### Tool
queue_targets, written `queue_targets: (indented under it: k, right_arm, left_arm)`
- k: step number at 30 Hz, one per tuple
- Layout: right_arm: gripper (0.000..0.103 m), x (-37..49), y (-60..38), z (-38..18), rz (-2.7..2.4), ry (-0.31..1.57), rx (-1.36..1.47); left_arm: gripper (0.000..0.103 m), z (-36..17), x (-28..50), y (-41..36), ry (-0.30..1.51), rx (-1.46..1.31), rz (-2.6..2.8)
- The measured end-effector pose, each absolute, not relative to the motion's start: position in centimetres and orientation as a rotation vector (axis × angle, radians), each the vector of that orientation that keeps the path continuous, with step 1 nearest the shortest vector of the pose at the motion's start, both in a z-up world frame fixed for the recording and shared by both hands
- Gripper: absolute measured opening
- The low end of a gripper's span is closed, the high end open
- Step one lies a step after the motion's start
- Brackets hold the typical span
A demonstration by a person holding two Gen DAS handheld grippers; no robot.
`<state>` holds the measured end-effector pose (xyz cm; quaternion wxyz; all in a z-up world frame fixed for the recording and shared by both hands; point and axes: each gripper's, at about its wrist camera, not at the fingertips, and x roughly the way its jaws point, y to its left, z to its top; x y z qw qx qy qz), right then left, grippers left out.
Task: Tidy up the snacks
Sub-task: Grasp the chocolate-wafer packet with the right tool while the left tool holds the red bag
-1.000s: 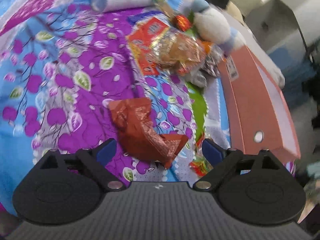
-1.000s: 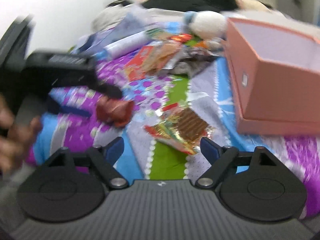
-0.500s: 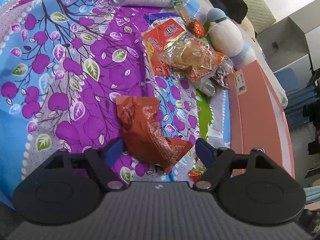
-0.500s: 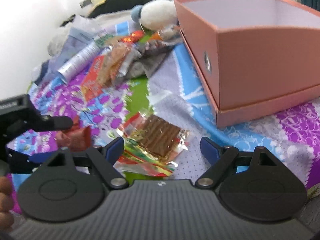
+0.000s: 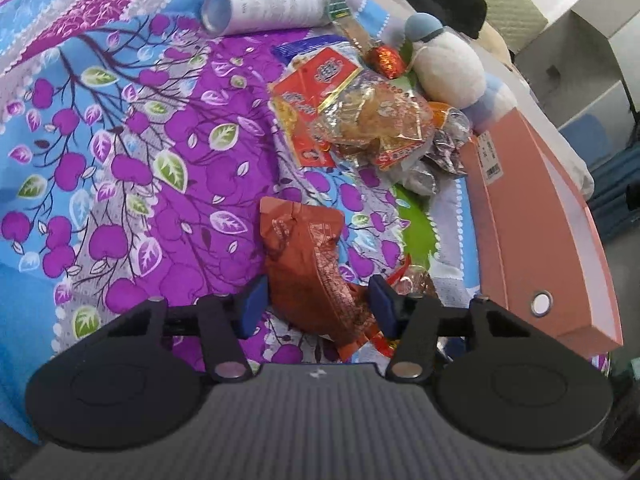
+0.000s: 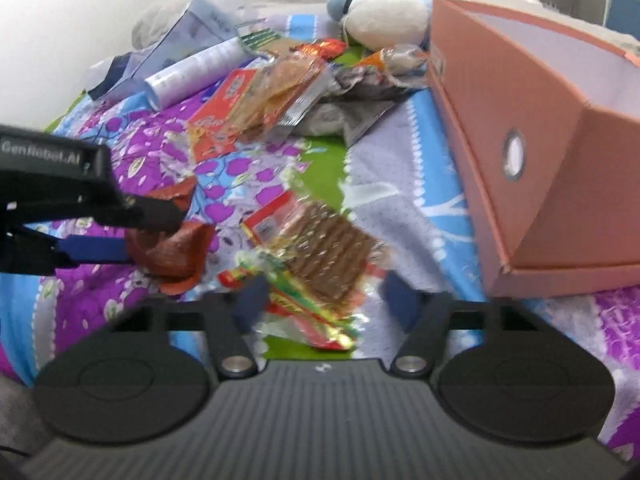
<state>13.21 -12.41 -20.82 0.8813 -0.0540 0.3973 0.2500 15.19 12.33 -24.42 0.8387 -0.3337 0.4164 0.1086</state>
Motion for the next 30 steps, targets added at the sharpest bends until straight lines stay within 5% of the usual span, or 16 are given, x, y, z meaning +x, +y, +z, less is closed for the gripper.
queue_targets:
  k: [7,8,22,27,28,29,30]
  right_arm:
    - [0.024,13.1,-13.6,-20.0,0.547,0.818,-0.103]
    - [0.004,13.0,-13.7,-19.7,0.546,0.811,-0.108]
    - [0.003,12.5,-17.4,-17.8,0.642,0.784,0.062]
    - [0.015,13.2,-18.8,-19.3,0.637,0.847,0.172]
    - [0.026,13.3,-19.0,-19.6,0.637,0.856,0.182]
    - [0.056,13.4,-19.2,-19.8,0.641,0.863,0.199]
    - [0.065,13.4,-19.5,-20.0,0.643,0.864,0.225]
  left_arm:
    - [0.058,-22.7,15.1,11.4,0.871,-0.641,0.197]
    - [0.058,-22.4,15.0,11.2,0.869,-0.632,0.19]
    - [0.057,-21.9,14.1,8.1,0.912,-0.52,0.108]
    - [0.057,-23.1,14.4,7.3,0.945,-0.484,0.093]
    - [0.057,-23.3,14.5,7.3,0.95,-0.477,0.089]
    - [0.057,-23.5,14.6,7.3,0.955,-0.47,0.087]
    - [0.056,-23.7,14.7,7.3,0.962,-0.461,0.087]
